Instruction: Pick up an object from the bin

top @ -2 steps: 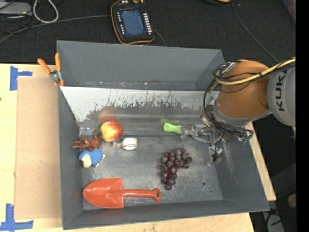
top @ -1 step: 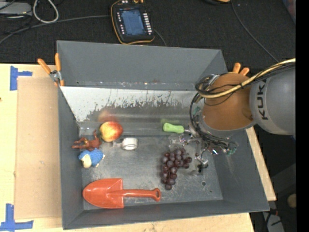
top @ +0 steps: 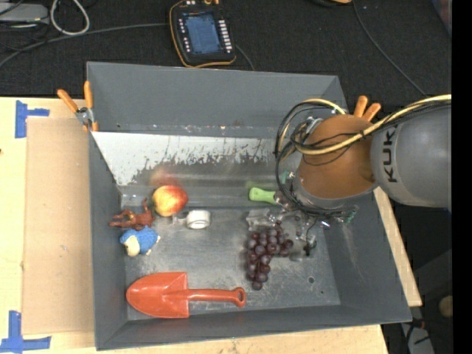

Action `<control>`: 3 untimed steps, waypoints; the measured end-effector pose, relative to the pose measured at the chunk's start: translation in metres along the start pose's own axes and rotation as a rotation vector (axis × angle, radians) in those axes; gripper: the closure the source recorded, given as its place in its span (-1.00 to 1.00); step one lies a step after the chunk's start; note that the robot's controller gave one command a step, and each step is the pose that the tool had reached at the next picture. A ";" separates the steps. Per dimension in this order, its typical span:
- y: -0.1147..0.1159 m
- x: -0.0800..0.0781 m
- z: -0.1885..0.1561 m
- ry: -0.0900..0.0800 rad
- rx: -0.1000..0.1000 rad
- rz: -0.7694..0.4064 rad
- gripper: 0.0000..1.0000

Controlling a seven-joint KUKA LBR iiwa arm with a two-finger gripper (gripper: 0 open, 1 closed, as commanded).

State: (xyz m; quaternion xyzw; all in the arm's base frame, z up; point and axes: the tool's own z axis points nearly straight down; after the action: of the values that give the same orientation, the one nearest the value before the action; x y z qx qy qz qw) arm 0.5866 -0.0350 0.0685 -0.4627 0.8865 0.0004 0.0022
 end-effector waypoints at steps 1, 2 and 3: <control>-0.004 0.009 -0.001 0.006 -0.012 0.308 1.00; -0.004 0.009 -0.001 0.006 -0.012 0.307 1.00; -0.002 0.009 -0.017 0.009 -0.017 0.306 1.00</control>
Offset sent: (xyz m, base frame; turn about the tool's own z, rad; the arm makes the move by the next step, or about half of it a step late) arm 0.0000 0.0000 0.0000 0.0000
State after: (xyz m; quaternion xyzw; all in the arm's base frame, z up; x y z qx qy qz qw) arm 0.5828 -0.0439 0.0851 -0.3221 0.9467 0.0060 -0.0055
